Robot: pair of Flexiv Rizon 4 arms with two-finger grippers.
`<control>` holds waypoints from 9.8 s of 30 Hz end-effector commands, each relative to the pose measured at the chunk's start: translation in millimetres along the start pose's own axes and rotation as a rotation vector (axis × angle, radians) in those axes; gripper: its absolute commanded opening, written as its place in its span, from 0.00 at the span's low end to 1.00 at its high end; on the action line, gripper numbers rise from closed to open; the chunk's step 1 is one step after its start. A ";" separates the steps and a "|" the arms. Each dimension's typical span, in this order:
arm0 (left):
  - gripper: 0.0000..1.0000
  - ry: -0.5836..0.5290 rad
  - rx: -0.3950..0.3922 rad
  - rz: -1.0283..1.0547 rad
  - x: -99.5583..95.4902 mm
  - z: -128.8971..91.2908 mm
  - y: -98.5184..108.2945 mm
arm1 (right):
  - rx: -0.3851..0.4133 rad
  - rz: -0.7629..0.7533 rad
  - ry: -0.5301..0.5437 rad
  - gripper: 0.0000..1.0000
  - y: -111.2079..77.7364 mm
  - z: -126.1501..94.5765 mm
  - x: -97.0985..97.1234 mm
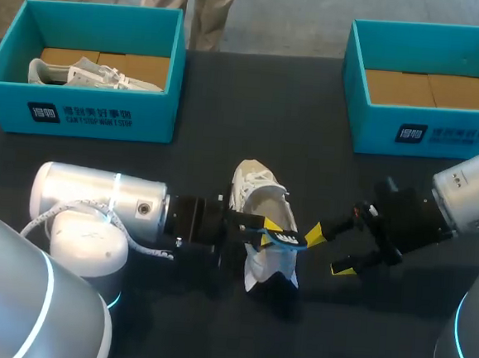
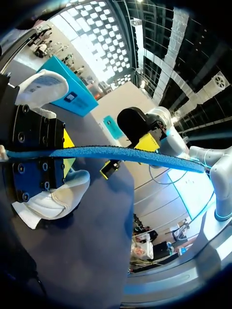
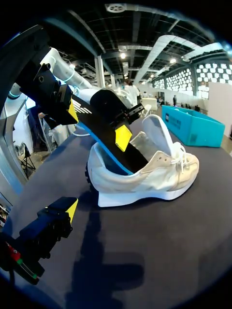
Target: Take the shoe out of the shoebox, open the shoe tongue, remove and reinsert the insole, then place the shoe into the shoebox
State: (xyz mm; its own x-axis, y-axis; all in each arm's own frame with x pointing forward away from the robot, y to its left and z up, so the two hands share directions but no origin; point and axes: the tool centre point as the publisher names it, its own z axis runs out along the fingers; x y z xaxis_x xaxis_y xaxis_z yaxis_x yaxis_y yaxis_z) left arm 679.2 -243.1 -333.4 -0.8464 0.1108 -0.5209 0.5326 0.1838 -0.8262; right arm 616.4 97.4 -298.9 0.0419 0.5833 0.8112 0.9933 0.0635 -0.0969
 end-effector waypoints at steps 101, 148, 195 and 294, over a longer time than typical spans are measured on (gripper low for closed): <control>0.00 -0.043 -0.040 0.066 6.0 0.6 20.9 | -0.002 0.001 -0.004 1.00 -0.8 0.7 0.8; 0.14 -0.021 -0.077 0.050 11.3 1.5 -1.7 | -0.002 0.001 -0.004 1.00 -0.8 0.7 0.8; 0.00 -0.029 -0.175 0.052 10.3 -5.3 34.5 | -0.002 0.001 -0.004 1.00 -0.8 0.7 0.8; 0.00 -0.017 -0.155 0.042 4.3 -4.8 35.6 | -0.002 0.001 -0.004 1.00 -0.8 0.7 0.8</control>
State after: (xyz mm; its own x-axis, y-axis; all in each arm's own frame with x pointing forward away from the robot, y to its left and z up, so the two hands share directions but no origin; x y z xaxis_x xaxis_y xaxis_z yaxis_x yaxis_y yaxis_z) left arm 691.7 -229.5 -361.0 -0.8226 0.1041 -0.5590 0.5594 0.3246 -0.7627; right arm 616.4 97.4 -298.9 0.0419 0.5832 0.8112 0.9933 0.0635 -0.0969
